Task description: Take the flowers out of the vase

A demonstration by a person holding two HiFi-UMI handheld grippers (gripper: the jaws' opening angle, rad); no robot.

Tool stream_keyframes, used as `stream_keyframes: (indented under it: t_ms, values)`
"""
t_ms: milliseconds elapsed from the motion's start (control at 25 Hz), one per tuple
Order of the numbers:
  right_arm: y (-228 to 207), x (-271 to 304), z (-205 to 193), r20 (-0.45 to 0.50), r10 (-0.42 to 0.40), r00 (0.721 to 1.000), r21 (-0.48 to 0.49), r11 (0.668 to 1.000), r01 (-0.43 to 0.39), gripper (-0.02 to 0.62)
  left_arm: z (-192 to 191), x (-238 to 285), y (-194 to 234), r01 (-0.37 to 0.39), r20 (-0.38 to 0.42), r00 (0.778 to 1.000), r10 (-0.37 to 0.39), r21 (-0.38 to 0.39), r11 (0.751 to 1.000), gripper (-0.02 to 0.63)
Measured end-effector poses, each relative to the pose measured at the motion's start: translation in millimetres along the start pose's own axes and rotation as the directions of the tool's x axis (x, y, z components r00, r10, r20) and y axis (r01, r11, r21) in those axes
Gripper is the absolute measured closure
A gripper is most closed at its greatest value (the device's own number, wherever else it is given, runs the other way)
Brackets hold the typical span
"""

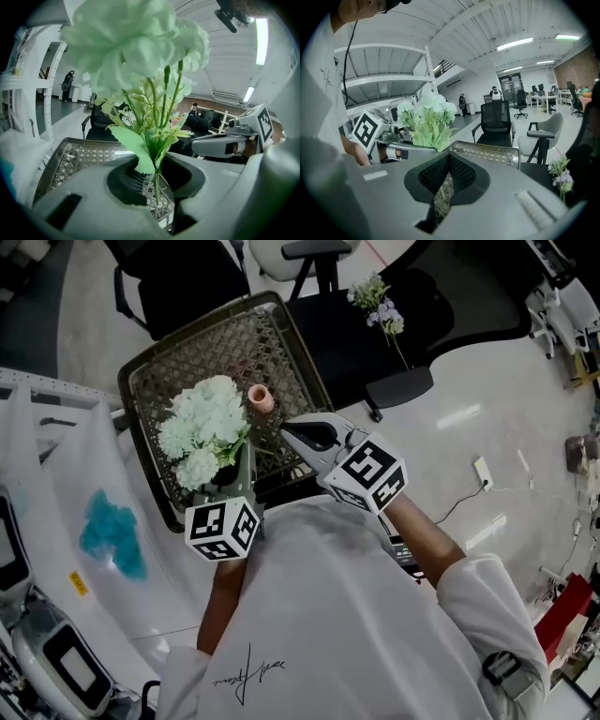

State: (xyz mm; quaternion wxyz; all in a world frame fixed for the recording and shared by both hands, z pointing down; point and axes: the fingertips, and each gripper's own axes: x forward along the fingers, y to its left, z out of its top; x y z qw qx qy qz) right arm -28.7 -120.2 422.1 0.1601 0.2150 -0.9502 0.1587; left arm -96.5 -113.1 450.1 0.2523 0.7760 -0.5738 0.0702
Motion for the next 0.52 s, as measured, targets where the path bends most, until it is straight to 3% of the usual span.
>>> stream_keyframes:
  t_ms: [520]
  values:
    - [5.6, 0.2, 0.6, -0.021, 0.061, 0.998, -0.031, 0.998, -0.062, 0.591, -10.3, 7.7, 5.5, 0.017, -0.035, 0.999, -0.017, 0.002, 1.0, 0.512]
